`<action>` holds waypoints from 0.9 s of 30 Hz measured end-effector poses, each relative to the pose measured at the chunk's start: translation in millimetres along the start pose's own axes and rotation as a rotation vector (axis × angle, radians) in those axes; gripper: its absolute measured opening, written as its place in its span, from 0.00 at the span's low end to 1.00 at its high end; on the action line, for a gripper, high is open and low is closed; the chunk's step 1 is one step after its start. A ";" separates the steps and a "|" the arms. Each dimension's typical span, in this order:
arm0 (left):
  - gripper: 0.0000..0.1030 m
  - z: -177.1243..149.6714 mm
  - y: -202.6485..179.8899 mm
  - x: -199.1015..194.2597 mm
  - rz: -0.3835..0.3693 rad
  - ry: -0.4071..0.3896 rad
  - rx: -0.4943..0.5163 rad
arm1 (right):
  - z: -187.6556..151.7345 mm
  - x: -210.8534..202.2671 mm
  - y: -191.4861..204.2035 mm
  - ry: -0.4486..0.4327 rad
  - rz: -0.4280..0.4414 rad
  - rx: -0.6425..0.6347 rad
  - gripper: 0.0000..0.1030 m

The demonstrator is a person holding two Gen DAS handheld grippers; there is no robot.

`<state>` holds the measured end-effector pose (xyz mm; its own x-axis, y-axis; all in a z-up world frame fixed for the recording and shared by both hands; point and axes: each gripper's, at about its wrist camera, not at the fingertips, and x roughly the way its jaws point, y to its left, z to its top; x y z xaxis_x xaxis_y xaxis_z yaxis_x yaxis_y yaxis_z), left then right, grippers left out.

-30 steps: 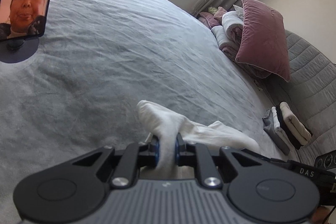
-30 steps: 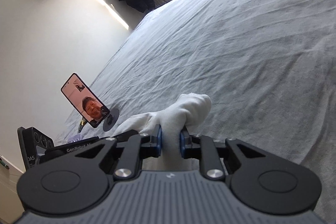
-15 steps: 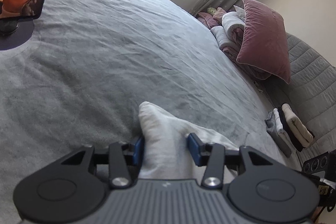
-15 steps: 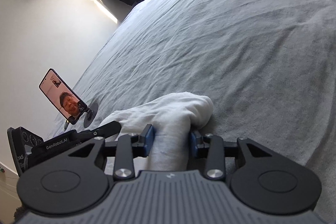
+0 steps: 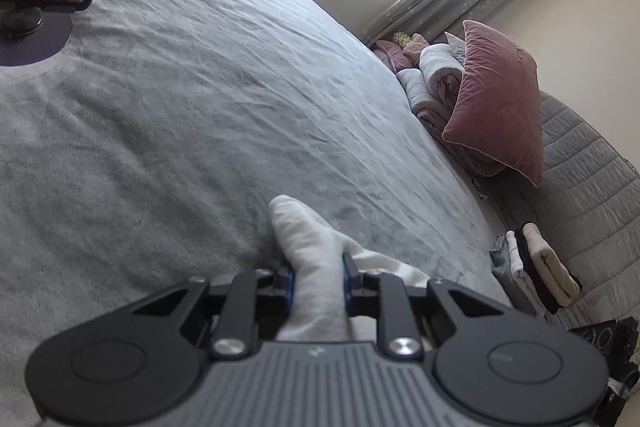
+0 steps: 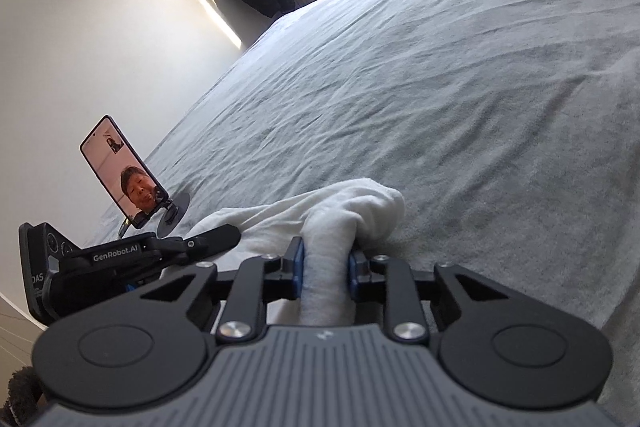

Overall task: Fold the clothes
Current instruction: 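Lift the folded pants with both grippers and carry them toward the clothes stack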

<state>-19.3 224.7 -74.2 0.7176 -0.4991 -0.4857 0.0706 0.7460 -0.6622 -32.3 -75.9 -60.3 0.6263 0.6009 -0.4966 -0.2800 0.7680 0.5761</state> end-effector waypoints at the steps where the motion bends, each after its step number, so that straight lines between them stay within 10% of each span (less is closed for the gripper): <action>1: 0.18 0.0 -1.4 -0.8 0.003 -0.004 0.002 | 0.4 -0.7 1.4 -0.004 -0.001 -0.004 0.23; 27: 0.13 -9.6 -127.2 -7.1 -0.100 -0.084 0.202 | 41.6 -107.5 8.1 -0.233 -0.030 -0.105 0.20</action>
<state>-40.1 129.0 8.0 0.7543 -0.5430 -0.3690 0.2755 0.7719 -0.5729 -71.5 -143.6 24.8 0.7825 0.5200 -0.3425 -0.3255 0.8105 0.4869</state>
